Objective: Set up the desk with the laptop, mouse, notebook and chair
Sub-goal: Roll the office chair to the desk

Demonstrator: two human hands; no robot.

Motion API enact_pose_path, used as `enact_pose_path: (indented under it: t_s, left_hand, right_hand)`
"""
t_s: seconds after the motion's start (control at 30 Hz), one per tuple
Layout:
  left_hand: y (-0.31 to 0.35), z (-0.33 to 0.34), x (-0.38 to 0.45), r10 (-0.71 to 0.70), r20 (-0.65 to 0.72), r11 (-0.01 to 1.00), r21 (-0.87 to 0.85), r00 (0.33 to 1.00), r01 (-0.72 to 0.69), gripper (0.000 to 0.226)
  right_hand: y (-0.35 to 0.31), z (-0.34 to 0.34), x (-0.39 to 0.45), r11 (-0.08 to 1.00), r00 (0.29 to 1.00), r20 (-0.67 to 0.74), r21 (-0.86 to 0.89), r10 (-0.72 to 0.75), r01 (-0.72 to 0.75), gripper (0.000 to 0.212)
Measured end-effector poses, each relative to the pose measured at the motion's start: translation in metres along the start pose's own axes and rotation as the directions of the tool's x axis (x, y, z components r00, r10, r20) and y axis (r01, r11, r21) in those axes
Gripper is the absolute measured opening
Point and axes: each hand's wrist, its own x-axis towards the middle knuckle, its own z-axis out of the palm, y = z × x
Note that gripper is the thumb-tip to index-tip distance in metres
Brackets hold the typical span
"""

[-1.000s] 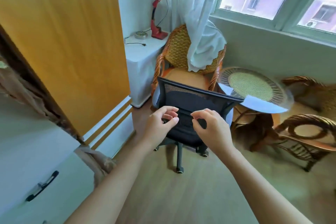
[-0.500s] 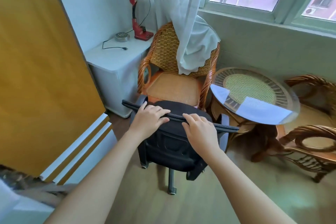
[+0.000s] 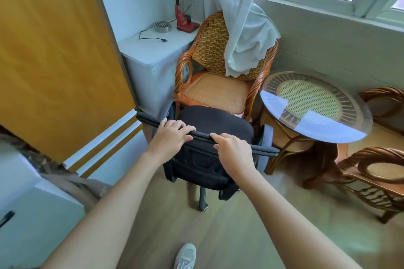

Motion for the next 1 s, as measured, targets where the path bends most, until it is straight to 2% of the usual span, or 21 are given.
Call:
enact_pose_path:
  t_s: [0.23, 0.37, 0.5, 0.6, 0.87, 1.0]
  left_hand:
    - [0.028, -0.028, -0.086, -0.119, 0.059, 0.993, 0.012, 0.991, 0.119, 0.027]
    - [0.044, -0.044, -0.167, -0.141, 0.023, 0.989, 0.041, 0.99, 0.14, 0.024]
    - [0.071, -0.052, -0.248, -0.183, -0.044, 0.979, 0.079, 0.982, 0.186, 0.025]
    - [0.088, -0.058, -0.308, -0.22, -0.073, 0.969, 0.098, 0.973, 0.227, 0.023]
    - [0.145, -0.074, -0.443, -0.324, -0.126, 0.931, 0.135, 0.938, 0.34, 0.023]
    - [0.181, -0.081, -0.51, -0.39, -0.187, 0.892, 0.165, 0.902, 0.42, 0.024]
  right_hand:
    - [-0.026, -0.013, -0.064, 0.993, 0.994, 0.028, 0.057, -0.105, 0.104, 0.036]
    - [-0.052, -0.011, -0.123, 0.977, 0.979, -0.003, 0.068, -0.203, 0.203, 0.033]
    - [-0.071, -0.001, -0.195, 0.954, 0.951, -0.077, -0.018, -0.299, 0.299, 0.049]
    - [-0.092, 0.009, -0.244, 0.94, 0.939, -0.046, -0.049, -0.341, 0.338, 0.064]
    - [-0.128, 0.008, -0.363, 0.888, 0.891, -0.022, -0.1, -0.453, 0.449, 0.074]
    - [-0.144, 0.001, -0.419, 0.844, 0.843, 0.051, -0.011, -0.536, 0.537, 0.071]
